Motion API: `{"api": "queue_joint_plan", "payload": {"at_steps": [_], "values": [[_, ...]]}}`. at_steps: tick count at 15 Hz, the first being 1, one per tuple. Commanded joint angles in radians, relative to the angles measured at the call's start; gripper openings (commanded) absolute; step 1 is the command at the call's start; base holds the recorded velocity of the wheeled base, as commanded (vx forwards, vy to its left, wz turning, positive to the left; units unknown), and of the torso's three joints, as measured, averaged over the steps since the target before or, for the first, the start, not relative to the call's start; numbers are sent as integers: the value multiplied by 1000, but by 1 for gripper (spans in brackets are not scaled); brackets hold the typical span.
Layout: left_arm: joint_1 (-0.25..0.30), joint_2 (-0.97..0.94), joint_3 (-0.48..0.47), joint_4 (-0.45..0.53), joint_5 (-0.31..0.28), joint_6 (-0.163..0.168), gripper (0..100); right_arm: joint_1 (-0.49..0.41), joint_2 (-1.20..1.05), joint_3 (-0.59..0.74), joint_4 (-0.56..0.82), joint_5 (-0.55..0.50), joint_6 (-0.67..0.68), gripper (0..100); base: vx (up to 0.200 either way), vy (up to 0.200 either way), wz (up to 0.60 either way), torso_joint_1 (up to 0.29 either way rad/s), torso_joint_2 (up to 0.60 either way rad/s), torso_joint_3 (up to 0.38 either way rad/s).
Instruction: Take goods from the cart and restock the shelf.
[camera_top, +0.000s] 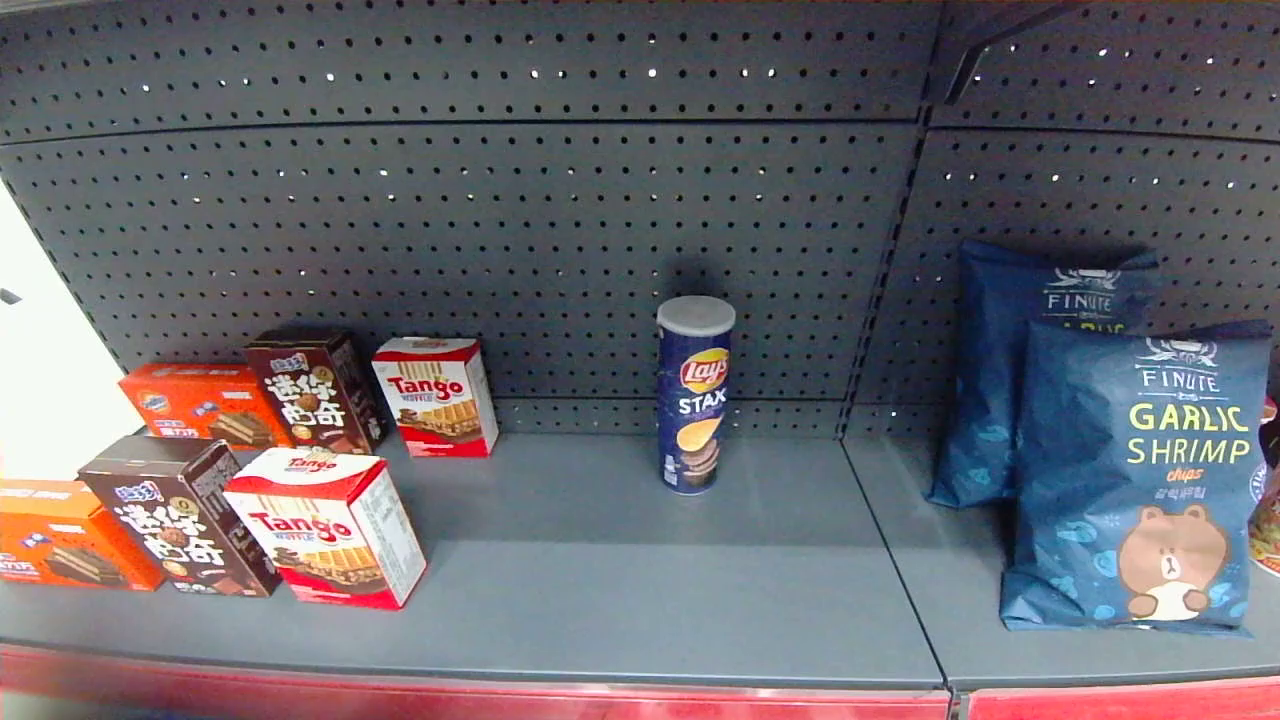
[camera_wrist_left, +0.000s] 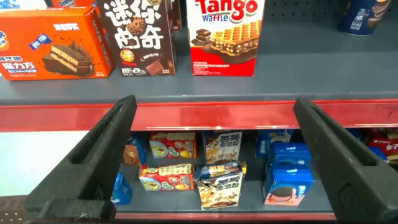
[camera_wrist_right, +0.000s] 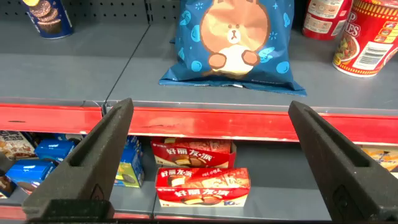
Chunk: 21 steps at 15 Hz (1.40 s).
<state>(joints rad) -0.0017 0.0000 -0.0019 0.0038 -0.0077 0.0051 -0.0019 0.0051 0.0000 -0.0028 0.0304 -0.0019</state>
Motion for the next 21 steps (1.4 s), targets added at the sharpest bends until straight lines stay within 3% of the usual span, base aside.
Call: {"api": "queue_joint_plan", "payload": {"at_steps": [1, 21], "values": [[0, 0, 0, -1, 0, -1, 100, 0, 1, 0, 0, 0, 0, 100, 0, 0, 0, 0, 0, 0], [0, 0, 0, -1, 0, -1, 100, 0, 1, 0, 0, -1, -1, 100, 0, 0, 570, 3, 1, 2]]}}
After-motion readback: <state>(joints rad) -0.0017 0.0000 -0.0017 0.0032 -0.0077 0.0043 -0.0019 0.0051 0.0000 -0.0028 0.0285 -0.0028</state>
